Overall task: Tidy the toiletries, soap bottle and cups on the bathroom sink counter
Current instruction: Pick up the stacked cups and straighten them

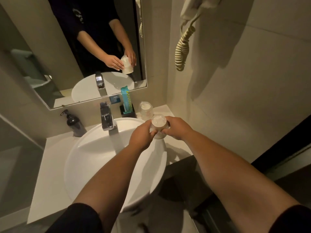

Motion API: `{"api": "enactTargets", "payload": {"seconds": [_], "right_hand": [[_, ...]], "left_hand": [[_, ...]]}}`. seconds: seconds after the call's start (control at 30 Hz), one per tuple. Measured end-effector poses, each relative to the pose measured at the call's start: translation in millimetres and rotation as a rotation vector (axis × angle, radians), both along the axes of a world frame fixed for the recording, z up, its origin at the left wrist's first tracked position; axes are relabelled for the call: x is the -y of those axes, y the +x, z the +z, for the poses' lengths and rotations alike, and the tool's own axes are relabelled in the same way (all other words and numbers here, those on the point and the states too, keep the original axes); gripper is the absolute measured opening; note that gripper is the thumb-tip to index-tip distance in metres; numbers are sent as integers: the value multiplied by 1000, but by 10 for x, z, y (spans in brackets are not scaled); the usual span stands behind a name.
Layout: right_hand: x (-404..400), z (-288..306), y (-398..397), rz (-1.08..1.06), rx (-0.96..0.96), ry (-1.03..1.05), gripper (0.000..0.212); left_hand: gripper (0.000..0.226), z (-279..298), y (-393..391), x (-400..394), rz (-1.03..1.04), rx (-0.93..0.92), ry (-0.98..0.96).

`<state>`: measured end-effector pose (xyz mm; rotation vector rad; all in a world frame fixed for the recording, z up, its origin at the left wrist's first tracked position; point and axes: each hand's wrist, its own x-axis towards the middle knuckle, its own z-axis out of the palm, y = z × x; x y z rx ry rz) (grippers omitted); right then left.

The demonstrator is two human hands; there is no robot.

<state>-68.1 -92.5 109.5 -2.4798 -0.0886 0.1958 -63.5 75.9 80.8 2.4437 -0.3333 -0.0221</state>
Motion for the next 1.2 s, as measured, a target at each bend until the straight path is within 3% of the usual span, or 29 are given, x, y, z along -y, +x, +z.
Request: {"api": "enactTargets", "payload": {"seconds": [0.4, 0.67, 0.9, 1.2], "right_hand": [[110, -346, 1095, -232, -14, 41, 47], [151, -842, 1760, -326, -31, 98, 52], [266, -1342, 2166, -377, -37, 87, 56], [389, -1579, 2336, -385, -60, 117, 58]], "left_hand": [[47, -378, 1416, 196, -186, -15, -2], [46, -824, 2108, 347, -178, -70, -56], [37, -1228, 2451, 595, -110, -129, -56], [32, -1338, 2542, 738, -58, -131, -15]]}}
